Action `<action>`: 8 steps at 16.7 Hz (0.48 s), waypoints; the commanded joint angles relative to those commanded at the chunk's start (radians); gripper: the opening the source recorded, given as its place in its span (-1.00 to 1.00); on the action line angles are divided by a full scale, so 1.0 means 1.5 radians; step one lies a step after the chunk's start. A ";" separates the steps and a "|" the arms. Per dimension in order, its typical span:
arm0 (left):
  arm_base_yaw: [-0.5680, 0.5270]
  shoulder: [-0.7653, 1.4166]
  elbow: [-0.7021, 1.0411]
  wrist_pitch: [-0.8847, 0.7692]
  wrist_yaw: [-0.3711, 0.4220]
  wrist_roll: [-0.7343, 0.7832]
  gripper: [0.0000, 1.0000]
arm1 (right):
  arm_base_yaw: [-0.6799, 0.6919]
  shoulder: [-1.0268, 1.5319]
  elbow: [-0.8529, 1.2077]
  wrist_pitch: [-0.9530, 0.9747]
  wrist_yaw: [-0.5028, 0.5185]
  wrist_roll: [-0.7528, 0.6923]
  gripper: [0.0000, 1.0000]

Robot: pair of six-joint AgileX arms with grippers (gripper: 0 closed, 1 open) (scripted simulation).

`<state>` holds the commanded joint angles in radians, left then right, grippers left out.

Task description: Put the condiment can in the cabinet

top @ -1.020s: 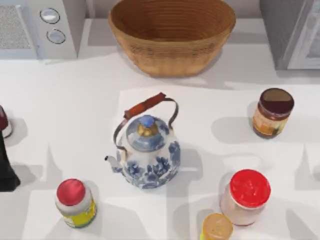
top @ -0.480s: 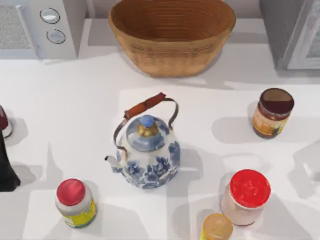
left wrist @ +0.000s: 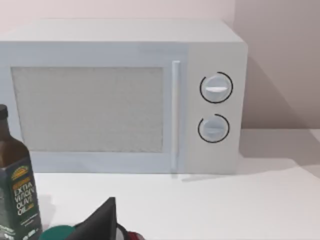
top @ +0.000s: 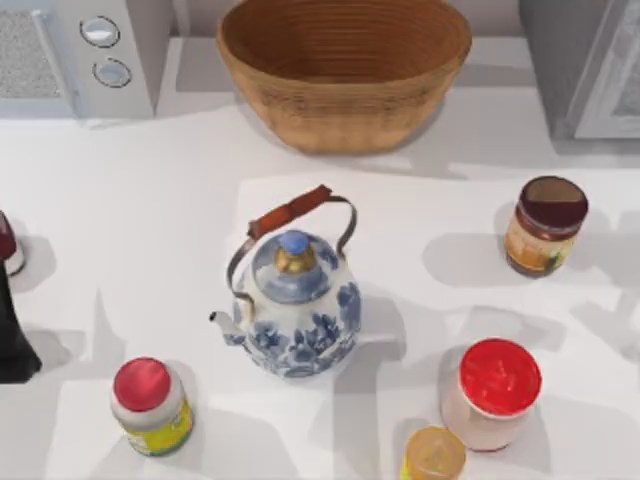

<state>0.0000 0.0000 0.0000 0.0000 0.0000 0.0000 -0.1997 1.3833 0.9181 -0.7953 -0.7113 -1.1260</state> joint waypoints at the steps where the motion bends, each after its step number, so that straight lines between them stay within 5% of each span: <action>1: 0.000 0.000 0.000 0.000 0.000 0.000 1.00 | -0.001 0.074 0.049 -0.039 -0.035 -0.061 1.00; 8: 0.000 0.000 0.000 0.000 0.000 0.000 1.00 | 0.001 0.518 0.348 -0.270 -0.232 -0.464 1.00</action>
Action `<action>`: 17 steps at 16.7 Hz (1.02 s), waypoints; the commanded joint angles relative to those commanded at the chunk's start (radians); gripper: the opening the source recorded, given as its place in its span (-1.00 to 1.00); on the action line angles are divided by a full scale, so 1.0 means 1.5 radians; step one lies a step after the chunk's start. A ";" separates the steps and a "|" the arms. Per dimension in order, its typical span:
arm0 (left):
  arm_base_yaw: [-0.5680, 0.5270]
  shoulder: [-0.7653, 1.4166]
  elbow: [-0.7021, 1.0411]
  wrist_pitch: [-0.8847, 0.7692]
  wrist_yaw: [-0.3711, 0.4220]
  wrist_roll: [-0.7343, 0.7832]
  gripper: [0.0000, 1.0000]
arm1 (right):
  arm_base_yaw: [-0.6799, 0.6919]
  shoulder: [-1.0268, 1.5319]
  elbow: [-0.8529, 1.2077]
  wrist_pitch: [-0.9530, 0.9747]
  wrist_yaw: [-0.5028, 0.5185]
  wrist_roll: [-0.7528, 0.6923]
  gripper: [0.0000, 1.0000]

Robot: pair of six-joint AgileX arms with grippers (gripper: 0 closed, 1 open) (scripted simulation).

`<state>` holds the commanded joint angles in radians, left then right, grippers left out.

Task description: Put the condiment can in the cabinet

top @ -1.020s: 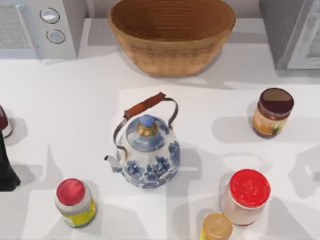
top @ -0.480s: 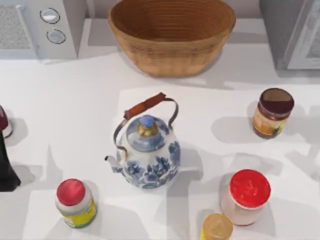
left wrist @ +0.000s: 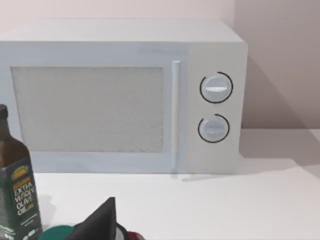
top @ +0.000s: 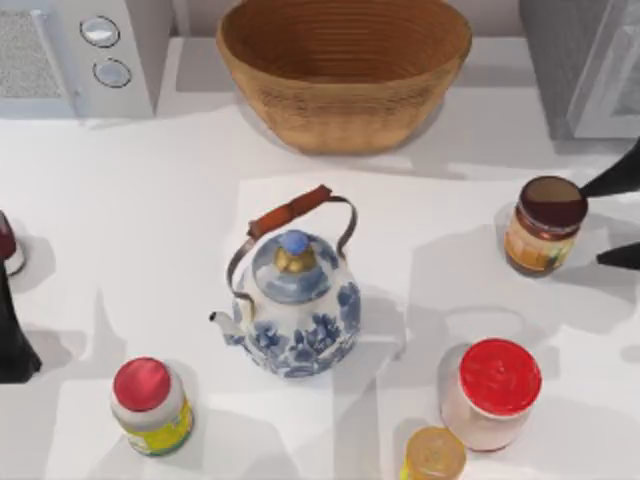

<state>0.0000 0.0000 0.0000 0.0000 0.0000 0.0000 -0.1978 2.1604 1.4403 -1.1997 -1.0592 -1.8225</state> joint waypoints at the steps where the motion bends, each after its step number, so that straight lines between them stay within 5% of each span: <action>1: 0.000 0.000 0.000 0.000 0.000 0.000 1.00 | -0.002 0.047 0.032 -0.023 -0.020 -0.050 1.00; 7: 0.000 0.000 0.000 0.000 0.000 0.000 1.00 | -0.017 0.209 0.155 -0.102 -0.093 -0.238 1.00; 17: 0.000 0.000 0.000 0.000 0.000 0.000 1.00 | -0.007 0.182 0.163 -0.109 -0.106 -0.218 1.00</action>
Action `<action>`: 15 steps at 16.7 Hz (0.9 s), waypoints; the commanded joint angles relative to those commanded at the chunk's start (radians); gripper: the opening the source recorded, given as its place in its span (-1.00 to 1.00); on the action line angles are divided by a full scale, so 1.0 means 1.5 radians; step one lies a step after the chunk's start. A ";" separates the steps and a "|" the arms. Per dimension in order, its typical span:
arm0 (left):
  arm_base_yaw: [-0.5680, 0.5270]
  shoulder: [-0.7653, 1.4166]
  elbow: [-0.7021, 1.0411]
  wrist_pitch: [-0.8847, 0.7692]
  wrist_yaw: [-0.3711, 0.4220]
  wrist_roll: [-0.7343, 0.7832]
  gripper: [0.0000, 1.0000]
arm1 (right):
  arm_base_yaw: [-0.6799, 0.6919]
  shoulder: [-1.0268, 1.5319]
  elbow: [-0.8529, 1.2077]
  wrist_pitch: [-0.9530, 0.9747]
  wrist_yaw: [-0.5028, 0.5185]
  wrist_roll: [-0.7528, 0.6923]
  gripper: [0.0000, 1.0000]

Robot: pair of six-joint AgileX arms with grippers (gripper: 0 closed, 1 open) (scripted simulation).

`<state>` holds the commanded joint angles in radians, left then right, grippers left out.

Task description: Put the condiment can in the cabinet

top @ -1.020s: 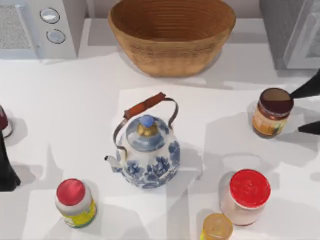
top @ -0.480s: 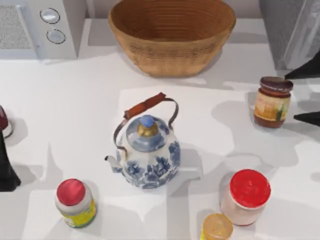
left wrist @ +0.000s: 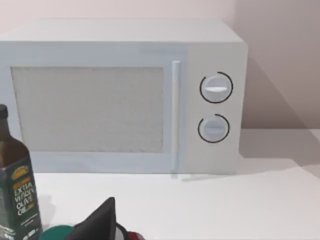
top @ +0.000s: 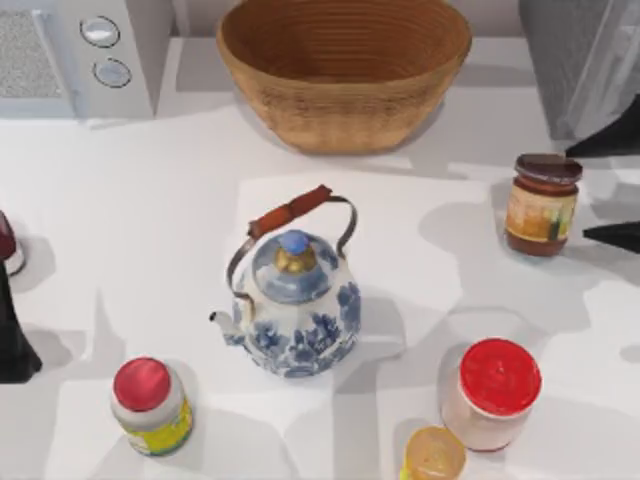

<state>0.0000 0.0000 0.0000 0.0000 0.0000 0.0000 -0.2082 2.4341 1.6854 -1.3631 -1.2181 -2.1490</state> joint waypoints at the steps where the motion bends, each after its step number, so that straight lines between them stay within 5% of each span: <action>1: 0.000 0.000 0.000 0.000 0.000 0.000 1.00 | 0.006 0.000 -0.008 0.014 0.000 0.012 1.00; 15: 0.000 0.000 0.000 0.000 0.000 0.000 1.00 | 0.080 -0.020 -0.131 0.324 -0.027 0.231 1.00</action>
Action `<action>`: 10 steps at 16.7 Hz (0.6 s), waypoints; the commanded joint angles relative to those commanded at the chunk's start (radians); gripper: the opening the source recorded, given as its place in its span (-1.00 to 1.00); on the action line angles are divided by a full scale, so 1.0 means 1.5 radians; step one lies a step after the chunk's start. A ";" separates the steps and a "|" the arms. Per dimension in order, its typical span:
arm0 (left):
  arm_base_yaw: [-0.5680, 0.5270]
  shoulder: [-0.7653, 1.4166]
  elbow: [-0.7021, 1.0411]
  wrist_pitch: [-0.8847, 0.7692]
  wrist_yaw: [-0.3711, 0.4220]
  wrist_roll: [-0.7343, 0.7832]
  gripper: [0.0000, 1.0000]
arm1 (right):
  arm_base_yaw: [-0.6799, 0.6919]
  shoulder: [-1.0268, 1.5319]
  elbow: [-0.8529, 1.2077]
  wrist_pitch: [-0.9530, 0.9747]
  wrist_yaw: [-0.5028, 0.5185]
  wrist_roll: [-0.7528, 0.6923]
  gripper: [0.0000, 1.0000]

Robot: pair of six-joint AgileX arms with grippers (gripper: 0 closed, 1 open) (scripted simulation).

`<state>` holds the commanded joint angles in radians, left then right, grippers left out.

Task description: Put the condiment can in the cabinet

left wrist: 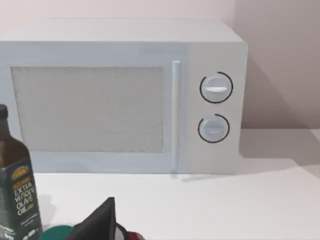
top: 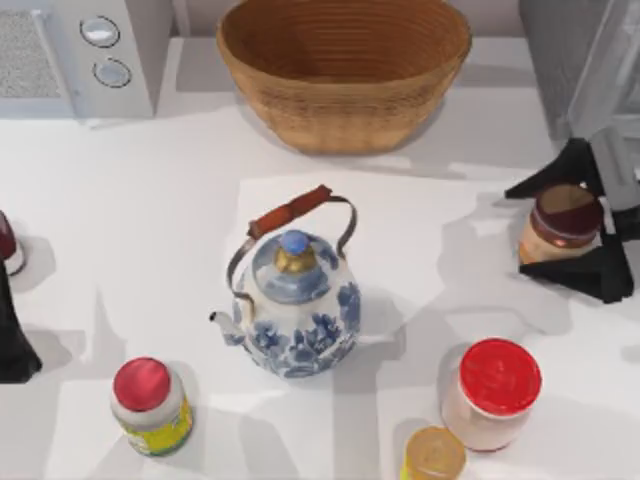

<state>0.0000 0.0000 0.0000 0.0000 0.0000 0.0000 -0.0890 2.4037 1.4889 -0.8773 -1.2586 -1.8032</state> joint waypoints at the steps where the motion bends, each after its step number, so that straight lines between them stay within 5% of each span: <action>1: 0.000 0.000 0.000 0.000 0.000 0.000 1.00 | 0.002 -0.001 -0.004 0.010 0.000 0.007 1.00; 6: 0.000 0.000 0.000 0.000 0.000 0.000 1.00 | 0.004 -0.001 -0.007 0.017 -0.001 0.012 1.00; 10: 0.000 0.000 0.000 0.000 0.000 0.000 1.00 | 0.004 -0.001 -0.007 0.017 -0.001 0.012 0.40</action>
<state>0.0000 0.0000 0.0000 0.0000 0.0000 0.0000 -0.0836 2.4019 1.4791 -0.8522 -1.2597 -1.7854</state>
